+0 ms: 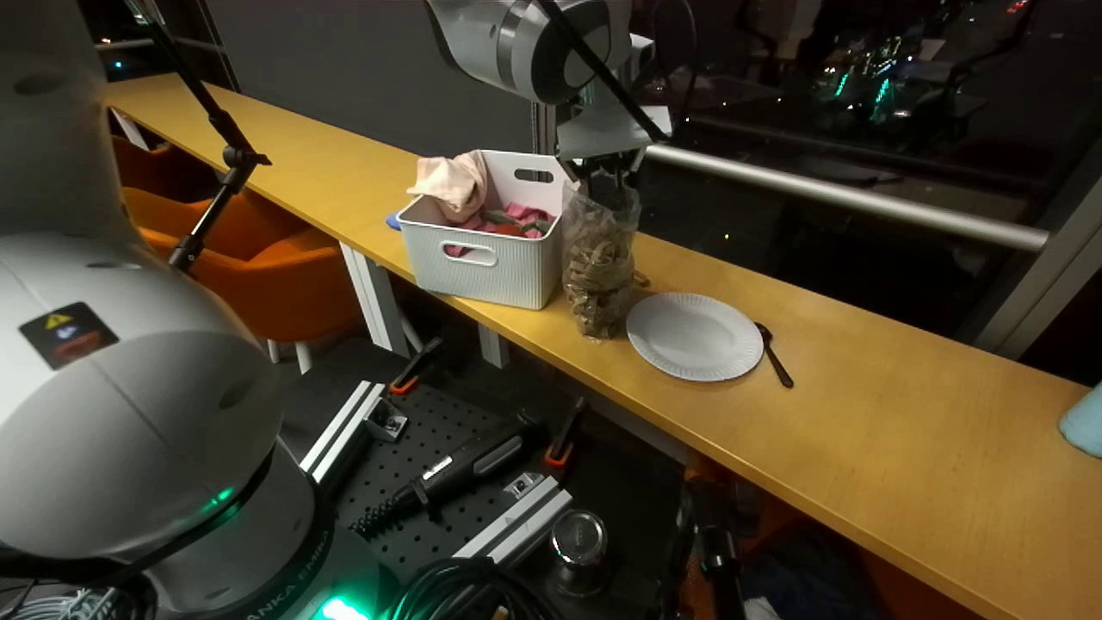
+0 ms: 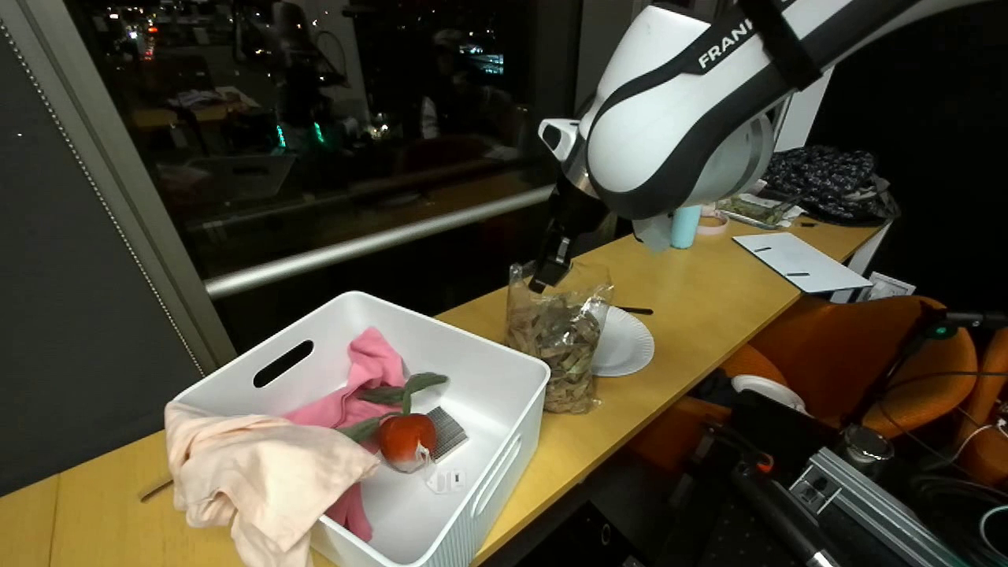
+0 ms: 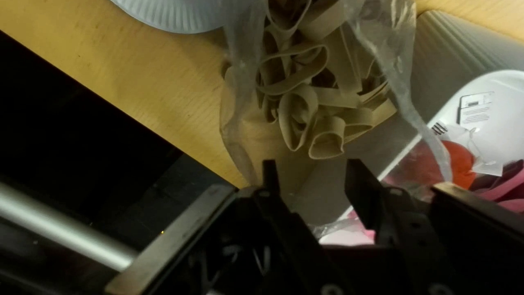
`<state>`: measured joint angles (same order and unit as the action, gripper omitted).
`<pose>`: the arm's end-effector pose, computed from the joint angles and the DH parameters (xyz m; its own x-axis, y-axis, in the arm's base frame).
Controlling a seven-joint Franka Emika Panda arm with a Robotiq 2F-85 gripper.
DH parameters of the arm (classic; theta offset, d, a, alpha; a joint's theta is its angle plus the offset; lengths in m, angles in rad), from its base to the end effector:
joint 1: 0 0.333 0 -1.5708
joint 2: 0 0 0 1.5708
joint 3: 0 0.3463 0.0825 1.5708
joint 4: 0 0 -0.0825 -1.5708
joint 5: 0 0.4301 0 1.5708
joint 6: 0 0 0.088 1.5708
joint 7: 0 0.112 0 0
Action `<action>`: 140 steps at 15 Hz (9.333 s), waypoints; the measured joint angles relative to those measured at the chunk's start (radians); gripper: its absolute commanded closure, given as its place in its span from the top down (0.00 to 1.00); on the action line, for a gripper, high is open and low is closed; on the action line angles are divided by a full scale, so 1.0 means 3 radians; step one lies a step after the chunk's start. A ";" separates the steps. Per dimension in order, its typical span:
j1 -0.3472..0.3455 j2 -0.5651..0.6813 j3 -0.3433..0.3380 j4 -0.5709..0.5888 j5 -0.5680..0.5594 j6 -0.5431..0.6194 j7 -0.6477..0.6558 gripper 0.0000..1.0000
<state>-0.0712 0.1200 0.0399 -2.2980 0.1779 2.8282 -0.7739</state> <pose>0.5942 -0.0275 0.3311 0.7580 0.5421 0.3628 0.5120 -0.8390 0.1841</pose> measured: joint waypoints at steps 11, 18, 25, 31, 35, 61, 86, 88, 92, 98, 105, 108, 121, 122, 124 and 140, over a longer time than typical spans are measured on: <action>-0.0575 0.0400 -0.0031 0.1057 0.1011 -0.0598 -0.0980 1.00; -0.0611 0.1461 -0.0232 0.2313 0.0190 -0.1906 -0.0265 1.00; -0.0462 0.2323 -0.0075 0.3108 0.0025 -0.2040 0.0060 1.00; -0.0381 0.2592 -0.0078 0.3173 -0.0173 -0.2028 0.0346 1.00; -0.0382 0.2691 -0.0082 0.3172 -0.0284 -0.2028 0.0478 1.00; -0.0188 0.3050 -0.0058 0.3494 -0.0639 -0.1763 0.0664 0.00; -0.0927 0.0802 0.0069 0.0409 -0.0637 0.1326 0.1046 0.00; -0.1114 0.0467 0.0272 0.0038 -0.0638 0.1431 0.0984 0.00; -0.1605 -0.0238 0.1018 -0.0464 -0.0569 0.1169 0.0939 0.00; -0.1332 -0.0627 0.1321 -0.0203 0.0998 -0.0191 -0.0200 0.00; -0.0811 -0.0773 -0.0063 -0.0025 0.0999 -0.1461 -0.0689 0.00; -0.0614 -0.0699 -0.0314 0.0032 0.0873 -0.1537 -0.0686 0.00; -0.0113 -0.0195 -0.0343 0.0481 0.0700 -0.1533 -0.0649 0.00; -0.0095 -0.0141 -0.0333 0.0518 0.0684 -0.1518 -0.0649 0.27; -0.0081 -0.0046 -0.0303 0.0587 0.0680 -0.1510 -0.0657 0.35; -0.0101 -0.0658 -0.0352 0.0038 0.0422 -0.1331 -0.0482 1.00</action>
